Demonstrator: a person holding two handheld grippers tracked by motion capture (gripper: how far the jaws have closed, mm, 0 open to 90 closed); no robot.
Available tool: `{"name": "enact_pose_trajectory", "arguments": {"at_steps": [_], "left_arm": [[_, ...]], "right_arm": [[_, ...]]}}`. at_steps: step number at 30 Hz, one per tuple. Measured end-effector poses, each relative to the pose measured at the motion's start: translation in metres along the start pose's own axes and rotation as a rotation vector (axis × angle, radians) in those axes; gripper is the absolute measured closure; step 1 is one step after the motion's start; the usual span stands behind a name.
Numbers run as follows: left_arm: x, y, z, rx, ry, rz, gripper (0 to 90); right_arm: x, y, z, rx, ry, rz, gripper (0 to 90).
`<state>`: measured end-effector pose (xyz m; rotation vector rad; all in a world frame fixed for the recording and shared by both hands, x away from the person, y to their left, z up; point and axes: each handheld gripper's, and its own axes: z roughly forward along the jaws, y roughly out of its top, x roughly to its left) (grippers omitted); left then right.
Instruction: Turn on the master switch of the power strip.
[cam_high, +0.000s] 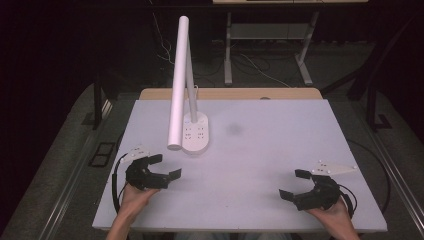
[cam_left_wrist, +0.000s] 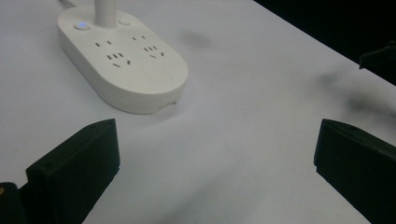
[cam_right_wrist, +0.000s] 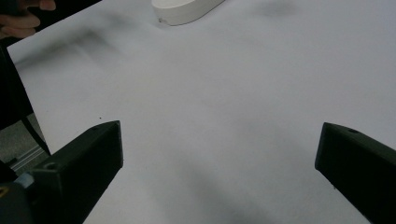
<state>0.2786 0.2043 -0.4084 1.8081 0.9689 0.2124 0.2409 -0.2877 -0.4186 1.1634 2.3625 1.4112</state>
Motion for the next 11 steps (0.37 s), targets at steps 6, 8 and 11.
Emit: {"name": "enact_pose_trajectory", "arguments": {"at_steps": [6, 8, 11], "left_arm": [[-0.009, -0.013, 0.001, 0.023, -0.012, 0.011, 0.0], [-0.010, -0.017, 0.002, 0.032, -0.015, 0.013, 0.0], [-0.011, -0.020, 0.003, 0.037, -0.018, 0.015, 0.0]], "right_arm": [[-0.001, 0.000, 0.000, 0.001, -0.003, 0.000, 0.3], [0.000, 0.000, 0.000, -0.002, -0.004, 0.002, 0.3], [0.000, 0.000, 0.000, -0.002, -0.006, 0.005, 0.3]]}}
